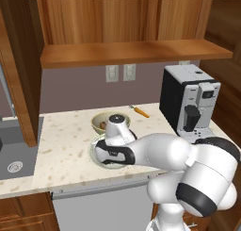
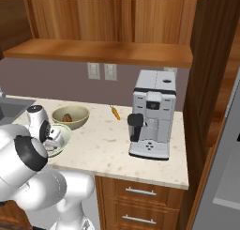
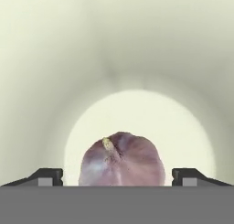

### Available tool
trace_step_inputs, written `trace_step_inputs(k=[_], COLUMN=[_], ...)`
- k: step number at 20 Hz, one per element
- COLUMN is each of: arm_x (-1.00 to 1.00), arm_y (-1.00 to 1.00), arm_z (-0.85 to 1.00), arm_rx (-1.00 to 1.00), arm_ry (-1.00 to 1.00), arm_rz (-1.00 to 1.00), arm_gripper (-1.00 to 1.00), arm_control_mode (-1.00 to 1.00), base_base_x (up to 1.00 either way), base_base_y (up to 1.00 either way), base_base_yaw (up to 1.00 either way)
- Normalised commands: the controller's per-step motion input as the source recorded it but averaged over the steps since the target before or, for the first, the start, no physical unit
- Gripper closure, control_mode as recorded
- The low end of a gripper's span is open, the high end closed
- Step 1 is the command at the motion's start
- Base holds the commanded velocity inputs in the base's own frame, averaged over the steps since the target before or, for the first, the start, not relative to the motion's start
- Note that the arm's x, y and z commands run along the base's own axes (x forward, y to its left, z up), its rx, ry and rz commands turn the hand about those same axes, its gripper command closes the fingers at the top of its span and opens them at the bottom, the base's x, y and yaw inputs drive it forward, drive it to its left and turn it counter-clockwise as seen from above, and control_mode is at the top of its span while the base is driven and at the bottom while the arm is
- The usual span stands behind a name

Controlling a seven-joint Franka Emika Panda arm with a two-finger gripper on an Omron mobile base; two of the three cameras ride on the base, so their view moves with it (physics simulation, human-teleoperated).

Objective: Pick both bowls and place them on the counter. Then place the potato in one bowl and place the garlic in the other bowl.

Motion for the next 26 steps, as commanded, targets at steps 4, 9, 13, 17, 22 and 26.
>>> trace_step_inputs(k=[4, 9, 13, 17, 22, 26], arm_x=[0.00, -0.01, -0.12, -0.11, -0.19, -0.40], arm_y=[-0.05, -0.06, -0.12, -0.17, -0.27, -0.44], arm_z=[0.07, 0.35, 0.46, 0.52, 0.50, 0.46], arm_rx=[0.00, 0.00, 0.00, 0.00, 0.00, 0.00], arm_ry=[0.00, 0.00, 0.00, -0.01, 0.00, -0.07], arm_rz=[0.02, 0.04, 0.05, 0.09, 0.11, 0.11], arm_gripper=[-1.00, -1.00, -1.00, -1.00, -1.00, -1.00], arm_control_mode=[-1.00, -1.00, -1.00, -1.00, -1.00, -1.00], base_base_x=[0.00, 0.00, 0.00, 0.00, 0.00, 0.00], base_base_y=[0.00, 0.00, 0.00, 0.00, 0.00, 0.00], base_base_yaw=[0.00, 0.00, 0.00, 0.00, 0.00, 0.00])
